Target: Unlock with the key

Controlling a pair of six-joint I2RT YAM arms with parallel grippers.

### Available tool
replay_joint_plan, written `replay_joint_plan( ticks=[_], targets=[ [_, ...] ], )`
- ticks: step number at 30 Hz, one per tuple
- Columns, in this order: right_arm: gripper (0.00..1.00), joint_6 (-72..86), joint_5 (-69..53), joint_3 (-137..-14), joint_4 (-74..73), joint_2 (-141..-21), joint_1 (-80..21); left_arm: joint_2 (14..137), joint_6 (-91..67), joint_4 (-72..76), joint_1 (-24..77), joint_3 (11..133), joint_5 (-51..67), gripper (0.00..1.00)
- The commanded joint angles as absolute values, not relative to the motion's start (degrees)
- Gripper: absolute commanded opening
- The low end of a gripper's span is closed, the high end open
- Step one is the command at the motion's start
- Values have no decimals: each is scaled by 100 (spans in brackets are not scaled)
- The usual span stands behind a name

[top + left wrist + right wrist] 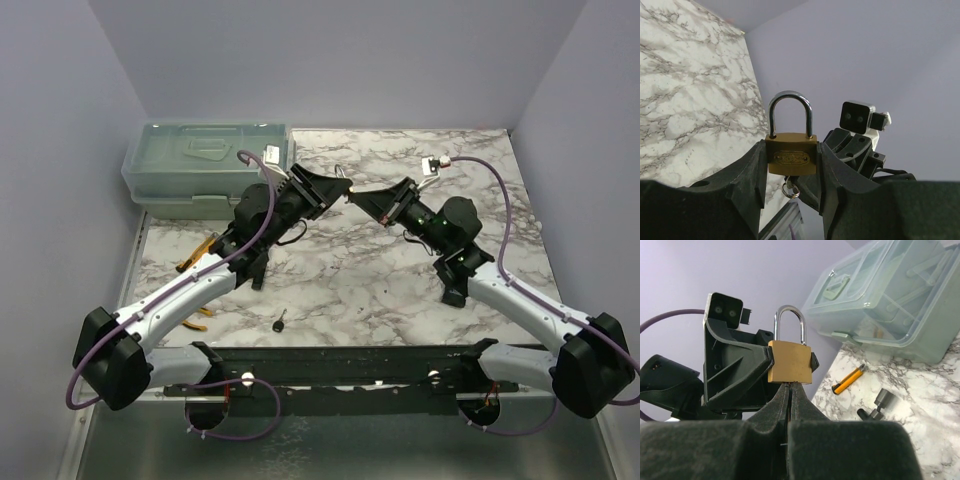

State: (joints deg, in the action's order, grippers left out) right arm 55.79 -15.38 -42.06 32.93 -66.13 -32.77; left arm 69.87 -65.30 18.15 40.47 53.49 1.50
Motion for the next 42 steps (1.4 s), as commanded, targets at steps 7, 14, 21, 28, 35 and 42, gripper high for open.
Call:
replay_joint_plan(
  ticks=[7, 14, 21, 28, 35, 42],
  targets=[
    [0, 5849, -1662, -4521, 3809, -7008, -3201, 6679, -6531, 2759, 4290, 5238, 1384, 0],
    [0, 5338, -1763, -4611, 3321, -6879, -3182, 6671, -6568, 2728, 4295, 5114, 1001, 0],
    [9, 3902, -1745, -5008, 1782, -6550, -3173, 6830, -6848, 1950, 4295, 5242, 232, 0],
    [32, 2340, -1851, -5354, 334, -6436, -3173, 7219, -7221, 978, 4288, 5574, -316, 0],
    [51, 2043, -2123, -5252, 308, -6345, -3180, 7550, -7506, 792, 4285, 5709, -275, 0],
    [55, 2155, -2102, -5187, 528, -6516, -3182, 7686, -7653, 794, 4289, 5791, -192, 0]
  ],
)
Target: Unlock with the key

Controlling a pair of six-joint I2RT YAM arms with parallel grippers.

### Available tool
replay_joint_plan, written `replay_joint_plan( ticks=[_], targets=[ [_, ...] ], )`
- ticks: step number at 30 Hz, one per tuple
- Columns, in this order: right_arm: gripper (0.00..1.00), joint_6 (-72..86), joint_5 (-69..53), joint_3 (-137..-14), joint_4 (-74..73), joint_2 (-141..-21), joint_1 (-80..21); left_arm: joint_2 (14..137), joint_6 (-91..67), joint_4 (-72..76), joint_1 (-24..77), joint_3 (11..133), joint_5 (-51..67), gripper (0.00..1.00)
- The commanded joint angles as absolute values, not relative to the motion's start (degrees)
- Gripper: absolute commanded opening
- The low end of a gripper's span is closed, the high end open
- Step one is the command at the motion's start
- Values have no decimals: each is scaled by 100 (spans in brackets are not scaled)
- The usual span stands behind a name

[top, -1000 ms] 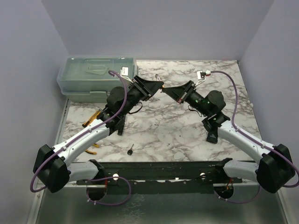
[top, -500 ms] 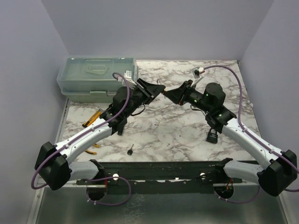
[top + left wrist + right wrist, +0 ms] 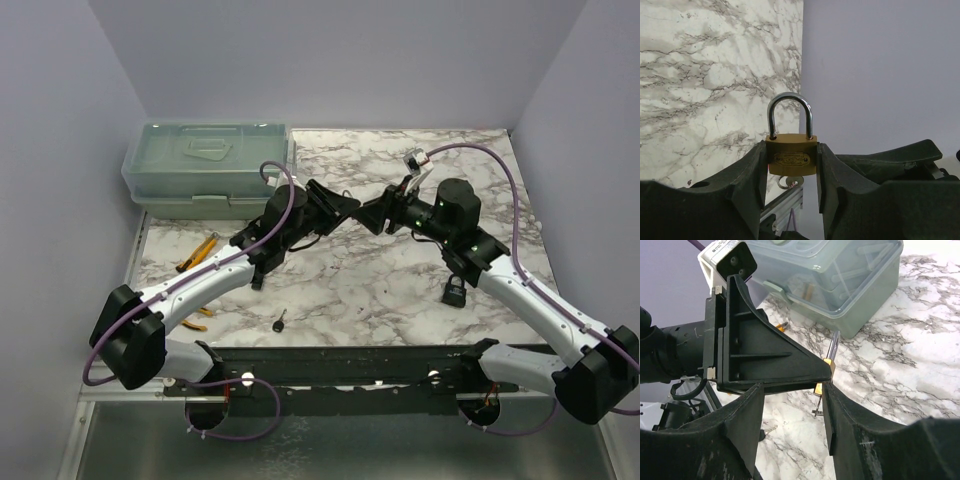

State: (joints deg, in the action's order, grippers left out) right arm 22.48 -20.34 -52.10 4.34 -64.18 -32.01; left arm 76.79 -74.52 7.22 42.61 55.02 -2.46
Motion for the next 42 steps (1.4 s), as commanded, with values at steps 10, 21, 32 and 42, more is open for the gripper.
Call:
replay_joint_plan(
  ticks=[10, 21, 32, 42],
  targets=[
    [55, 2140, -1554, -4828, 596, -6298, -3181, 7620, -7742, 782, 4283, 5782, -294, 0],
    [55, 2634, -1423, -4510, 1454, -6363, -3182, 7756, -7826, 862, 4287, 5848, -59, 0],
    [48, 3038, -1214, -4548, 1968, -6808, -3182, 7770, -7903, 987, 4296, 5847, -6, 0],
    [30, 3155, -1024, -4596, 2149, -6951, -3182, 7817, -8016, 1083, 4290, 5792, 154, 0]
  ],
)
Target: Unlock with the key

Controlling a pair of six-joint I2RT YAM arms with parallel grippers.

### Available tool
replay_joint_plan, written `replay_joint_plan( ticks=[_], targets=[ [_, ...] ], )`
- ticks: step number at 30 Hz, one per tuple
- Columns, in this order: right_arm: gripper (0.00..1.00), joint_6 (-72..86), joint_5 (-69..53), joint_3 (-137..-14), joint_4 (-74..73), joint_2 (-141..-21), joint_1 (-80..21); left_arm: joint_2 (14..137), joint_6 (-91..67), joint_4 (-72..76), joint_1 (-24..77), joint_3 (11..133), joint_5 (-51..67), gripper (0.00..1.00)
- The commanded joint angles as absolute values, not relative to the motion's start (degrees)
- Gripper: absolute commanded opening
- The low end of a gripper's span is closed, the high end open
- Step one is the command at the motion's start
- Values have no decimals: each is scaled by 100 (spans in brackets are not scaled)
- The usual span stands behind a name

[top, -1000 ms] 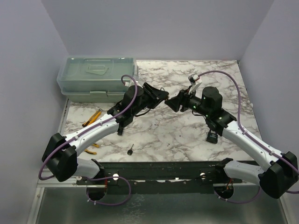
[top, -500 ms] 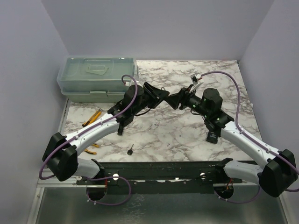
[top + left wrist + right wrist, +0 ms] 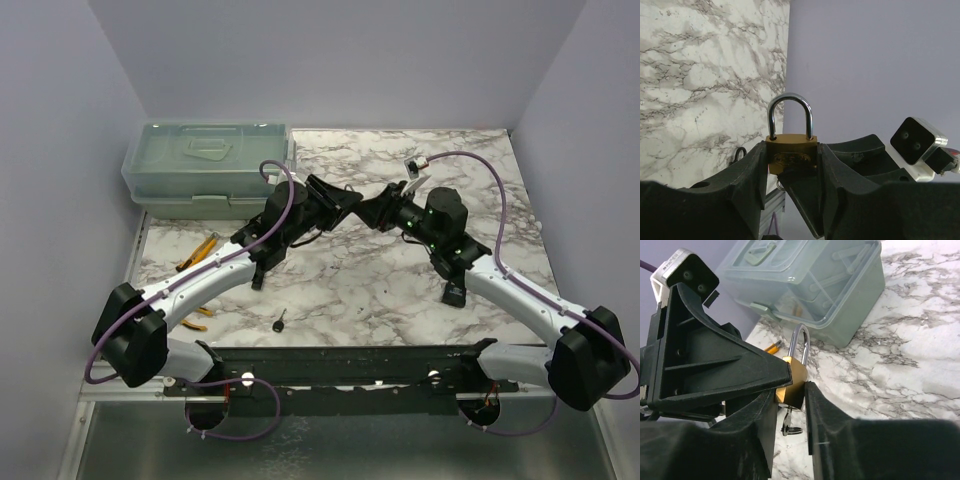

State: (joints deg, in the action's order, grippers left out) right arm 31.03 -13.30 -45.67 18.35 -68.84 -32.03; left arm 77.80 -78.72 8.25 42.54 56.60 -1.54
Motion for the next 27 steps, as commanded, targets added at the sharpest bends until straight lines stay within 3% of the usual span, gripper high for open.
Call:
replay_joint_plan(
  ticks=[1, 6, 8, 12, 15, 18, 27],
  targets=[
    [26, 3160, -1016, -4597, 2138, -6965, -3181, 7817, -8022, 1095, 4296, 5785, 162, 0],
    [2, 3190, -962, -4589, 2031, -6975, -3175, 7818, -8022, 1124, 4295, 5753, 172, 3],
    [0, 3215, -954, -4582, 1969, -6936, -3182, 7804, -7943, 1177, 4296, 5732, 205, 17],
    [0, 3258, -1037, -4547, 1898, -6796, -3180, 7687, -7770, 1289, 4295, 5585, 191, 64],
    [0, 3312, -1132, -4494, 1841, -6644, -3182, 7511, -7689, 1346, 4294, 5378, 51, 82],
    [0, 3348, -1249, -4446, 1755, -6445, -3182, 7309, -7500, 1409, 4292, 5182, -70, 87],
    [0, 3244, -2158, -4517, 1267, -5905, -3181, 6355, -6566, 2112, 4281, 4330, -169, 83]
  ],
)
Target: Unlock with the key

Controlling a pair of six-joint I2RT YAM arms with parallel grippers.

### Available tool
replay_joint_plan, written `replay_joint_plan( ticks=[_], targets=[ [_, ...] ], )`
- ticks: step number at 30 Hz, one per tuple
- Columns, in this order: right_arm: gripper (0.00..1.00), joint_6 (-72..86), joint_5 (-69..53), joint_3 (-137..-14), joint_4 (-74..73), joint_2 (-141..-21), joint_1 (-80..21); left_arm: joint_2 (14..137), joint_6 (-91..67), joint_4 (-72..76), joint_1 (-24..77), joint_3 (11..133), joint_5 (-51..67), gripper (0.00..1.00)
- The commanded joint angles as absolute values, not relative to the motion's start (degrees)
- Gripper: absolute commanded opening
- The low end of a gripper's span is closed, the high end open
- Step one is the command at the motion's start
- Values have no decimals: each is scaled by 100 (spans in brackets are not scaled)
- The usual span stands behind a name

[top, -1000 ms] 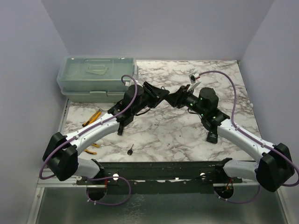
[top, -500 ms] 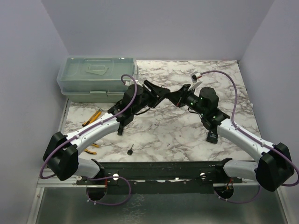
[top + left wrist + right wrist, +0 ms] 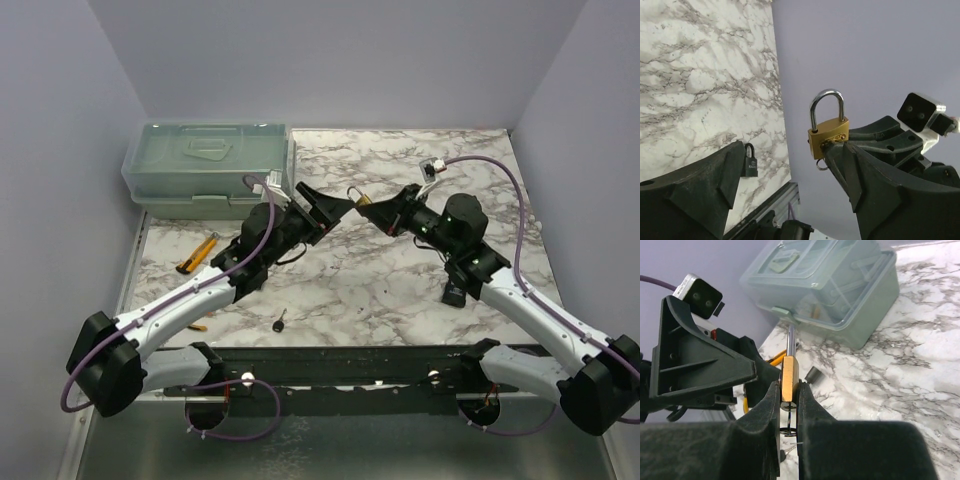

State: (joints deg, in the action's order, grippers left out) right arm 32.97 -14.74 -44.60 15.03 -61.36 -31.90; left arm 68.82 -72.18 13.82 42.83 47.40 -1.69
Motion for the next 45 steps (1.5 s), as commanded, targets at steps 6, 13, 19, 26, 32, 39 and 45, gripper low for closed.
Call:
replay_joint_plan(
  ticks=[6, 13, 19, 26, 32, 39, 45],
  targets=[
    [0, 3293, -2845, -4524, 1125, -5774, -3177, 5959, -6262, 2836, 4283, 4066, 400, 77],
    [0, 3406, -3180, -4483, 1277, -5713, -3175, 6120, -6403, 2892, 4287, 4138, 598, 65],
    [0, 3369, -3288, -4538, 1262, -5656, -3182, 6305, -6483, 2883, 4285, 4183, 579, 63],
    [0, 3344, -3165, -4529, 1195, -5498, -3181, 6354, -6412, 2883, 4282, 4245, 631, 67],
    [0, 3480, -3507, -4443, 1399, -5662, -3182, 6490, -6487, 2892, 4284, 4315, 647, 61],
    [0, 3653, -3621, -4280, 1692, -5736, -3180, 6799, -6566, 2898, 4289, 4582, 763, 46],
    [0, 3778, -3730, -4127, 1907, -5815, -3179, 6944, -6600, 2931, 4282, 4722, 753, 43]
  ],
)
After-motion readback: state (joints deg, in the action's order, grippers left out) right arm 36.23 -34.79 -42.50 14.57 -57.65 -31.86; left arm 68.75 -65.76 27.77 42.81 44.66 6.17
